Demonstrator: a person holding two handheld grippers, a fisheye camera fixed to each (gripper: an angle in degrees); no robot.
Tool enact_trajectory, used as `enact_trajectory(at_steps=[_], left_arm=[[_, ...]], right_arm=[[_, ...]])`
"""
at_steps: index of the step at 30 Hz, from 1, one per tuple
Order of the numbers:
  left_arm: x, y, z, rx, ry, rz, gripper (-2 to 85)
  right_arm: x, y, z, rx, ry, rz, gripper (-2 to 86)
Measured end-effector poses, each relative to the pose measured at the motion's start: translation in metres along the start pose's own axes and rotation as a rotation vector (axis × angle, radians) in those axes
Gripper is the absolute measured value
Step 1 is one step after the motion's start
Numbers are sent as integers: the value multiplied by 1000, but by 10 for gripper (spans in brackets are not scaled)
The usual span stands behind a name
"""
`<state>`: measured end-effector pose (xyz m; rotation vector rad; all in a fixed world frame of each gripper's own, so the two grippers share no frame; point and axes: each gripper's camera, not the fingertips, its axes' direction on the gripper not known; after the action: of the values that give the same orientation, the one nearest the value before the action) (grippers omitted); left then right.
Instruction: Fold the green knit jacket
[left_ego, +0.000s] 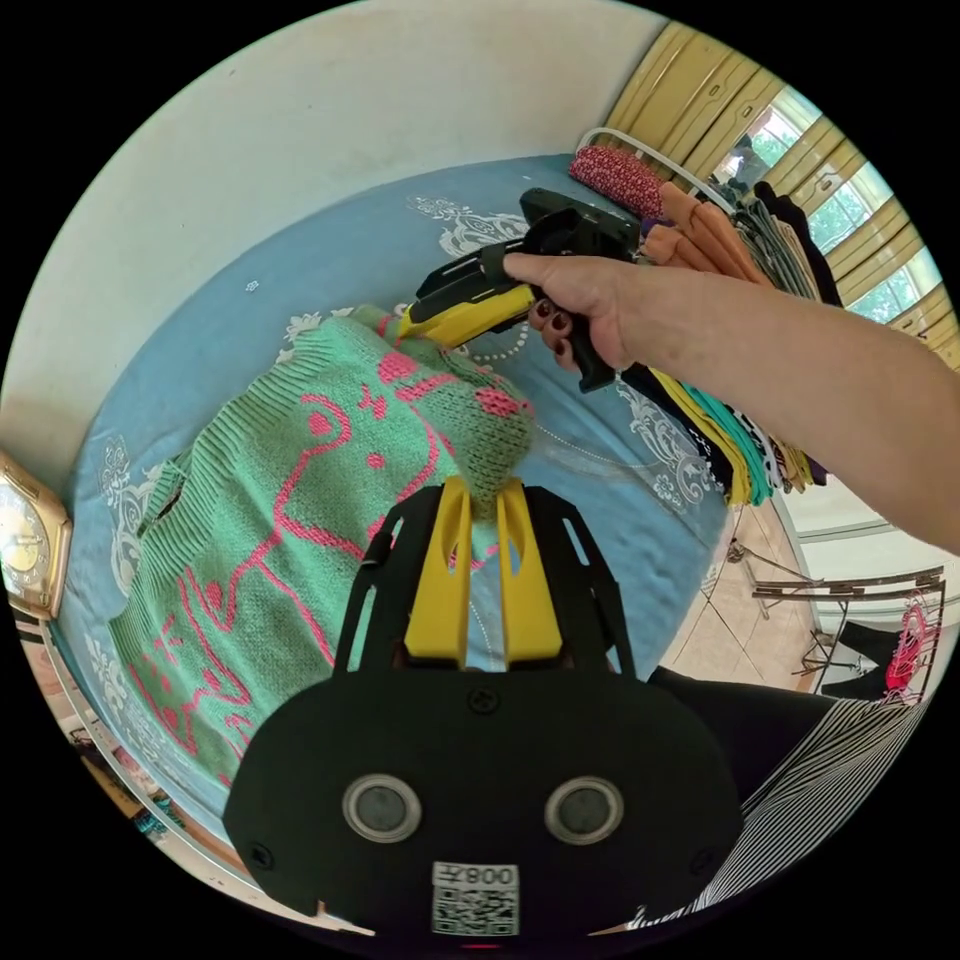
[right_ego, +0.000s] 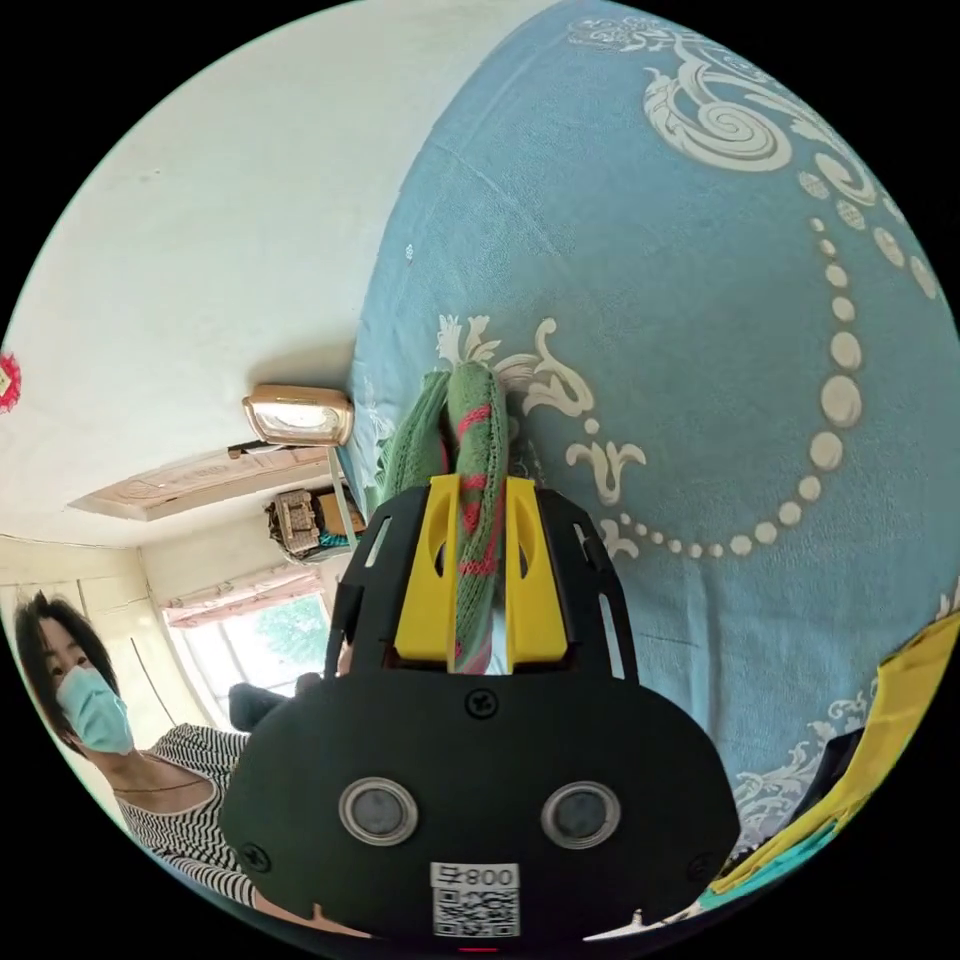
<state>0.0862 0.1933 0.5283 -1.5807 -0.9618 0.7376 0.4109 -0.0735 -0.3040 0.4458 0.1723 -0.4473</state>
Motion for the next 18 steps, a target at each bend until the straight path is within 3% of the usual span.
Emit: enact_trajectory(at_steps=[9, 18], left_arm=[[-21, 44, -42, 88, 92, -73, 46], [-101, 163, -141, 306, 157, -255, 49]], right_arm=[[-81, 21, -9, 39, -194, -69, 44], [-322, 35, 85, -62, -308, -357, 32]])
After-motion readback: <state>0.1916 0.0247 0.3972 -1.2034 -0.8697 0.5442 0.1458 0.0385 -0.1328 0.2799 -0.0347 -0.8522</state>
